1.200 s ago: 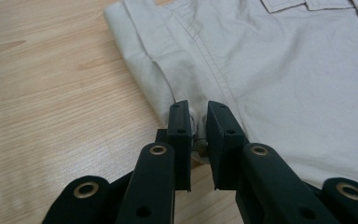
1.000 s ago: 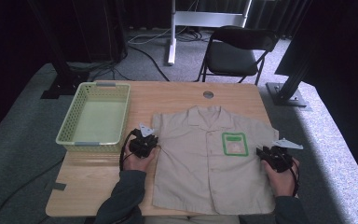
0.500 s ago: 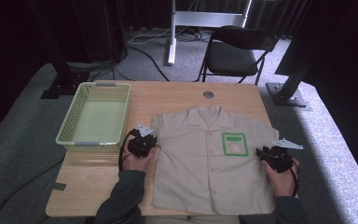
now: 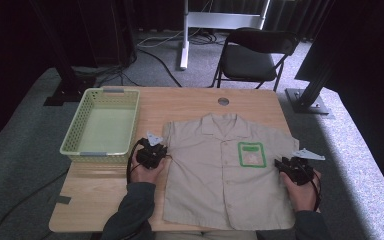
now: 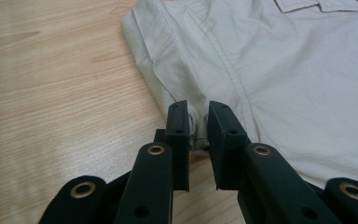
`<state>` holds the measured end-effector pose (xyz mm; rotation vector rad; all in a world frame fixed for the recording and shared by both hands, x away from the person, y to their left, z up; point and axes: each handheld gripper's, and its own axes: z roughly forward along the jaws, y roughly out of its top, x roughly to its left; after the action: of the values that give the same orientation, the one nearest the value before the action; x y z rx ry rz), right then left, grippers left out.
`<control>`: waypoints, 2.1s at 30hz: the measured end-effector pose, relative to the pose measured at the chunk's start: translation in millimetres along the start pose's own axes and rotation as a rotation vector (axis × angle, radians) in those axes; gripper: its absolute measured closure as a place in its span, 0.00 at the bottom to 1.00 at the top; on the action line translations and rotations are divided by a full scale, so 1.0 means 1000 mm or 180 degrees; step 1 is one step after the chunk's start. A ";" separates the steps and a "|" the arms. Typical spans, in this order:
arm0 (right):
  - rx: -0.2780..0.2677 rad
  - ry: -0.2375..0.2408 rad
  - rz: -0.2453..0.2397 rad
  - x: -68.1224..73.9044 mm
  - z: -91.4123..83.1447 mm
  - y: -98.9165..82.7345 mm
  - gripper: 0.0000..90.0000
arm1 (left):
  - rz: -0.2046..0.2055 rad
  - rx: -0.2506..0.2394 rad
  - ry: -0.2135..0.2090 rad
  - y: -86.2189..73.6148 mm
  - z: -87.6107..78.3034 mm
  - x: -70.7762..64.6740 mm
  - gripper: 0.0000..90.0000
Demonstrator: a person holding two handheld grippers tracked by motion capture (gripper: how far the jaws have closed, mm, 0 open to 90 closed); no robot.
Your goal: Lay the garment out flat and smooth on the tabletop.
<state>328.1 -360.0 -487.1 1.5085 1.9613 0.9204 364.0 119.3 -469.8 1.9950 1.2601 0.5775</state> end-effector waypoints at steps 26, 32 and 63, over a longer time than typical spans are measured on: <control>0.0004 0.0019 0.0008 0.001 0.000 0.000 0.66 | -0.0131 -0.0017 0.0040 -0.002 -0.002 0.005 0.84; 0.0004 0.0019 0.0008 0.001 0.000 0.000 0.66 | -0.0167 -0.0011 0.0060 -0.003 -0.003 0.007 0.84; 0.0003 0.0046 0.0005 0.001 0.000 0.000 0.62 | -0.0301 0.0233 0.0226 -0.011 -0.003 0.015 0.82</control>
<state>327.4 -359.4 -487.2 1.5081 1.9714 0.9335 361.7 137.2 -475.9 1.9774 1.4293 0.5678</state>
